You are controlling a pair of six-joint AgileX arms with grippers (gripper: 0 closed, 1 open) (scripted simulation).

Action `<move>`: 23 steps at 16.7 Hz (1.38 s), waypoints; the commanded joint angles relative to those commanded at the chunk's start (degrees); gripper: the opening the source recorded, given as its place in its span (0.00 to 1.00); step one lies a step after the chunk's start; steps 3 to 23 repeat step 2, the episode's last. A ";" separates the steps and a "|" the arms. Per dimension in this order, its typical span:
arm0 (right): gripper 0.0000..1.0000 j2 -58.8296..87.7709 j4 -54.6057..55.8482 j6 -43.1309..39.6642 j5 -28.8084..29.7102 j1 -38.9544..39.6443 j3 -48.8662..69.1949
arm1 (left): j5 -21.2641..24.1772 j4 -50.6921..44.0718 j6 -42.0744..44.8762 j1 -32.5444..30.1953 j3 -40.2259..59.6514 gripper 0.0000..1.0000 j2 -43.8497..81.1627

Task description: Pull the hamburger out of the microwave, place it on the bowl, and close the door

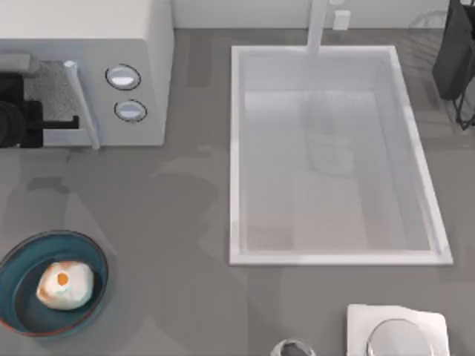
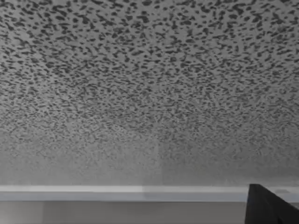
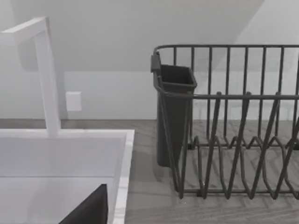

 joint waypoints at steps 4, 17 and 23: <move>1.00 0.00 0.00 0.00 0.00 0.00 0.00 | -0.03 -0.07 -0.03 -0.05 0.72 0.00 0.71; 1.00 0.00 0.00 0.00 0.00 0.00 0.00 | -0.03 -0.07 -0.03 -0.05 0.72 0.00 0.71; 1.00 0.00 0.00 0.00 0.00 0.00 0.00 | -0.03 -0.07 -0.03 -0.05 0.72 0.00 0.71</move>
